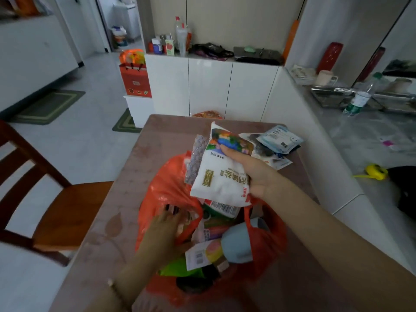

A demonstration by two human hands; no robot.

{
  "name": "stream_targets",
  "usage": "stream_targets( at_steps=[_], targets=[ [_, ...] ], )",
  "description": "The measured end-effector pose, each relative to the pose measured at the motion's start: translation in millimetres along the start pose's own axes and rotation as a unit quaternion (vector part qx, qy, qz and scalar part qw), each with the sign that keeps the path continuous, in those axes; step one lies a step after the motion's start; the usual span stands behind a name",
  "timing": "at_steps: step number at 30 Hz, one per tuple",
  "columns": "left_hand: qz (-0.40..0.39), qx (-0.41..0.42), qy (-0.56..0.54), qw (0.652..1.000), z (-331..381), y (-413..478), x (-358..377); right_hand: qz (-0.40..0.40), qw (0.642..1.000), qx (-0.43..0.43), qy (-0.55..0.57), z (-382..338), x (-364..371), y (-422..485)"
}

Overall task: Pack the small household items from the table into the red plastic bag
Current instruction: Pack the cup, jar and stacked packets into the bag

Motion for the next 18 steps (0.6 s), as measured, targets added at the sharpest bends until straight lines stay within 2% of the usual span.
stream_targets(
  at_steps=[1, 2, 3, 4, 5, 7, 9, 10, 12, 14, 18],
  targets=[
    [-0.015, 0.008, 0.039, 0.999, -2, -3, 9, 0.002, 1.000, 0.007, -0.022, 9, 4, 0],
    [-0.048, -0.021, 0.019, 0.998, -8, -6, 12, 0.006, 0.999, 0.012, -0.041, 17, 5, -1],
    [-0.022, -0.072, -0.052, 0.996, -14, -5, -1, 0.013, 0.998, 0.014, -0.057, 23, 5, -1],
    [-0.004, -0.146, -0.151, 0.978, -28, -6, -11, 0.020, 0.997, 0.017, -0.071, 28, 2, -2],
    [0.028, -0.220, -0.249, 0.943, -48, -10, -19, 0.026, 0.996, 0.018, -0.081, 33, -1, -3],
    [0.085, -0.283, -0.411, 0.862, -77, -14, -37, 0.032, 0.994, 0.017, -0.104, 40, -6, -5],
    [0.078, -0.262, -0.509, 0.816, -81, -9, -56, 0.034, 0.989, 0.014, -0.142, 52, -6, -3],
    [0.056, -0.248, -0.537, 0.804, -79, -6, -60, 0.031, 0.986, 0.010, -0.164, 60, -4, -1],
    [0.022, -0.237, -0.533, 0.812, -71, -4, -62, 0.024, 0.976, 0.003, -0.218, 81, 3, 6],
    [0.020, -0.236, -0.527, 0.816, -67, -3, -64, 0.024, 0.960, -0.019, -0.278, 102, 11, 14],
    [0.029, -0.242, -0.529, 0.813, -62, -7, -62, -0.001, 0.913, -0.149, -0.379, 121, 33, 17]
  ],
)
Point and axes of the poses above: each hand's wrist, its own y-axis towards the middle knuckle, its own x-axis out of the palm, z = x × y, the point moved 10 cm from there along y, towards the middle knuckle, and after that the axes turned 8 degrees about z, right-handed, at the moved point
